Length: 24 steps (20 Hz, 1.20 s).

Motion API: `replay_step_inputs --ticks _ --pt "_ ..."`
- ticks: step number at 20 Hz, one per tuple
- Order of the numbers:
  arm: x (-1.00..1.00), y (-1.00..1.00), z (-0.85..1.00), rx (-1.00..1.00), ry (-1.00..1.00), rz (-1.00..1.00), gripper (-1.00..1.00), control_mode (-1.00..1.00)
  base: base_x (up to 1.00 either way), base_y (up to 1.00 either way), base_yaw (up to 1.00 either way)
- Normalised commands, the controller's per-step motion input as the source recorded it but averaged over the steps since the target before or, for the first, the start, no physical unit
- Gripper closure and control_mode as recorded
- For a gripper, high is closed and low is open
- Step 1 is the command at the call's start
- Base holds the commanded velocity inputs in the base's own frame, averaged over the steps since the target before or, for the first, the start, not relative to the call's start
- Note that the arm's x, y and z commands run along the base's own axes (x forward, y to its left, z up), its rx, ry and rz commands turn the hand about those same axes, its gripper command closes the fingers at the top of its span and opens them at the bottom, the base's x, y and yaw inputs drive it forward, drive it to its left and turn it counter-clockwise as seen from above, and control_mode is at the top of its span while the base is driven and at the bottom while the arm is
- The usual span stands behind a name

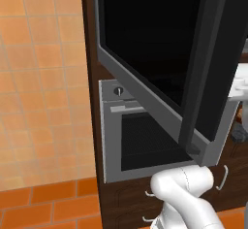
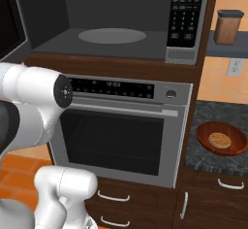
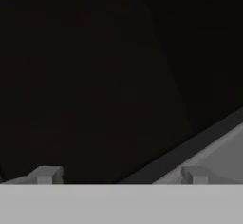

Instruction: Open the microwave, place the bowl with waffle inside the microwave, then close the microwave door and turn it on.

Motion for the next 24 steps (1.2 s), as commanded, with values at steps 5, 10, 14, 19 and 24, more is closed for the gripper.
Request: replay_step_inputs --ticks 5,10,14,19,24 --pt "-0.01 -0.47 0.00 0.01 0.25 -0.06 -1.00 -1.00 0.00 0.00 0.00" --pt "-0.07 -0.97 -0.02 -0.04 0.42 -0.32 -1.00 -1.00 0.00 0.00 0.00" --pt "0.27 -1.00 -0.23 -0.37 0.09 -0.41 -1.00 -1.00 0.00 0.00 0.00" --pt "0.04 -1.00 -0.49 -0.32 0.01 -0.41 -1.00 -1.00 0.00 0.00 0.00" --pt "0.08 -1.00 -0.38 -0.15 0.05 -0.46 -1.00 -1.00 0.00 0.00 0.00"
